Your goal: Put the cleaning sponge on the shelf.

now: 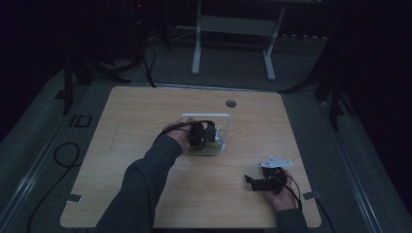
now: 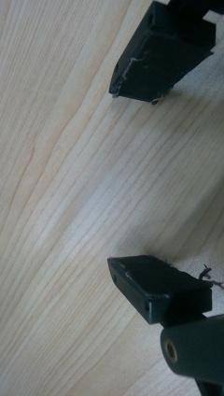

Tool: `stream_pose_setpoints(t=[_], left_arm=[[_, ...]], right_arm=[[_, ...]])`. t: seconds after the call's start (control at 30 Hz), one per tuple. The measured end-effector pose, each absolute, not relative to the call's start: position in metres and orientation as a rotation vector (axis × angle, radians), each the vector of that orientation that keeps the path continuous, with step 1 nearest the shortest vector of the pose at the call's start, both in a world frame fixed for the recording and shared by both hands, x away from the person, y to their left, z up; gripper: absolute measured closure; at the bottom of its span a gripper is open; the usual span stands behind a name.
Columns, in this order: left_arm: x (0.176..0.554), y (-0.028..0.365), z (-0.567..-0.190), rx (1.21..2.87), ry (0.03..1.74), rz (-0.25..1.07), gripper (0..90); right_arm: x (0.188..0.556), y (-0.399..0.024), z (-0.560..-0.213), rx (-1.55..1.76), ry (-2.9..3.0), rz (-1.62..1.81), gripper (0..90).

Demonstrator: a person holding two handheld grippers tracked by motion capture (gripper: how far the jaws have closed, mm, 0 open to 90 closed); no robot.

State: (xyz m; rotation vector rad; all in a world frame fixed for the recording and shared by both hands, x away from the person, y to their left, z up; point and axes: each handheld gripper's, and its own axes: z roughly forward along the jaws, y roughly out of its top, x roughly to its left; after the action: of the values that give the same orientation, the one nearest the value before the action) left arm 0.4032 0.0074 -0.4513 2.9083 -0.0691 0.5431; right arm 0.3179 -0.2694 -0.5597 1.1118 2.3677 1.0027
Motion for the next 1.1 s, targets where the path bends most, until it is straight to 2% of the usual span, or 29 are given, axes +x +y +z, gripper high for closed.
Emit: stream_pose_setpoints(t=[0.83,1.1], left_arm=[[0.413,0.0,-0.463,2.918,-0.007,0.628,70.7],[0.412,-0.001,-0.462,2.884,0.075,0.683,60.1]], right_arm=[[0.318,-0.27,-0.56,1.11,2.369,1.002,14.3],[0.318,-0.269,-0.56,1.111,2.368,1.003,14.3]])
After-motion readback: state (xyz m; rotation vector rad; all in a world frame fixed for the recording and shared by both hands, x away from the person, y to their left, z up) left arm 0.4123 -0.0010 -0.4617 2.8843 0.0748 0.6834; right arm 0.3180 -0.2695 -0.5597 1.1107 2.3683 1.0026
